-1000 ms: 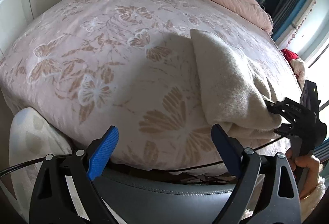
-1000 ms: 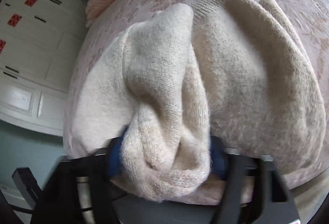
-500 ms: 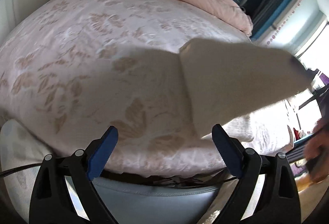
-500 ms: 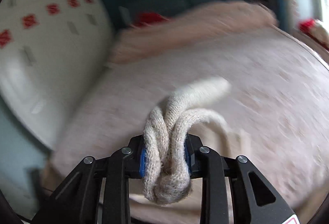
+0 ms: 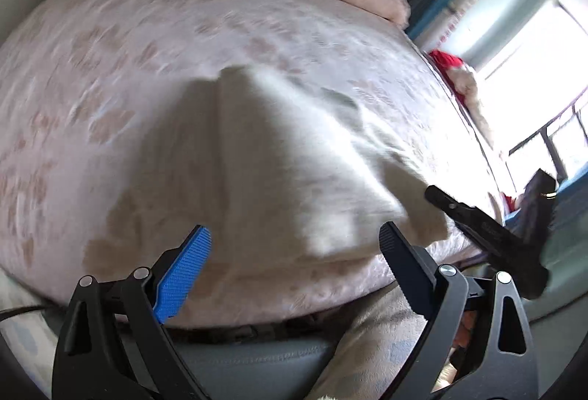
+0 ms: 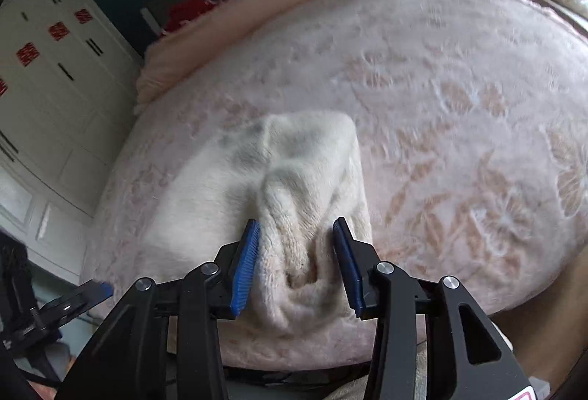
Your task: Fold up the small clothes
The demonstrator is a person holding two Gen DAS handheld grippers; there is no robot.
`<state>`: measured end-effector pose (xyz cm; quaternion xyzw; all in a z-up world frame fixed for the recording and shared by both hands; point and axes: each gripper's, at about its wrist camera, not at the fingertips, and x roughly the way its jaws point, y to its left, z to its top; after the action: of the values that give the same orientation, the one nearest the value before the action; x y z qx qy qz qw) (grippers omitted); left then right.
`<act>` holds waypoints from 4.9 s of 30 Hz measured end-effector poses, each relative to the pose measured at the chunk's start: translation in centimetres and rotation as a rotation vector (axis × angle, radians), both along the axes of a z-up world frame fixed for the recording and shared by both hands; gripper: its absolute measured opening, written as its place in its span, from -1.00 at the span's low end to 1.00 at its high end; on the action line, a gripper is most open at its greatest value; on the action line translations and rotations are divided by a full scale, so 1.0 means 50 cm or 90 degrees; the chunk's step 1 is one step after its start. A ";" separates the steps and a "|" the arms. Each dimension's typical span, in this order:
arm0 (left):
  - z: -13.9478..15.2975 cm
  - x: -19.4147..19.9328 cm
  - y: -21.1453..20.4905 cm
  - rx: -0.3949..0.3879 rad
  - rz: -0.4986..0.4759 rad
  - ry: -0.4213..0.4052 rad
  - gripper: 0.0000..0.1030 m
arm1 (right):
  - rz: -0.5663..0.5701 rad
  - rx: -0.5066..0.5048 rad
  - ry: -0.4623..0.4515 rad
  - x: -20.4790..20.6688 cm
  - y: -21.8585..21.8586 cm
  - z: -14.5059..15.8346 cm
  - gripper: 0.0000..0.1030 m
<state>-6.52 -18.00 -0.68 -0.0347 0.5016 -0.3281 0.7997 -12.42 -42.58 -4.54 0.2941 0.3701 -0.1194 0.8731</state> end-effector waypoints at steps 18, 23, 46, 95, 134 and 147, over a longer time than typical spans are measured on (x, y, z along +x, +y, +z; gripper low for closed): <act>-0.026 0.037 0.233 0.150 0.159 -0.046 0.76 | 0.294 -0.073 0.005 0.112 0.308 -0.094 -0.51; 0.009 0.064 0.268 0.127 0.192 -0.069 0.76 | 0.394 -0.049 0.032 0.233 0.413 -0.144 -0.13; -0.159 0.067 -0.067 0.156 0.007 0.008 0.82 | 0.067 -0.060 0.120 0.030 0.017 -0.127 -0.51; -0.227 0.180 -0.119 0.090 0.023 0.104 0.91 | 0.047 0.092 0.102 0.121 0.002 -0.189 0.70; 0.015 0.297 0.341 -0.025 0.169 -0.015 0.62 | 0.109 -0.022 -0.028 0.177 0.202 0.045 -0.18; -0.059 0.297 0.223 0.090 0.100 -0.078 0.63 | 0.246 -0.125 0.072 0.339 0.387 -0.023 -0.67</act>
<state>8.33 -6.84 -3.64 0.0031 0.4691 -0.2300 0.8527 4.54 -23.24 -5.71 0.1238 0.4544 -0.0016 0.8821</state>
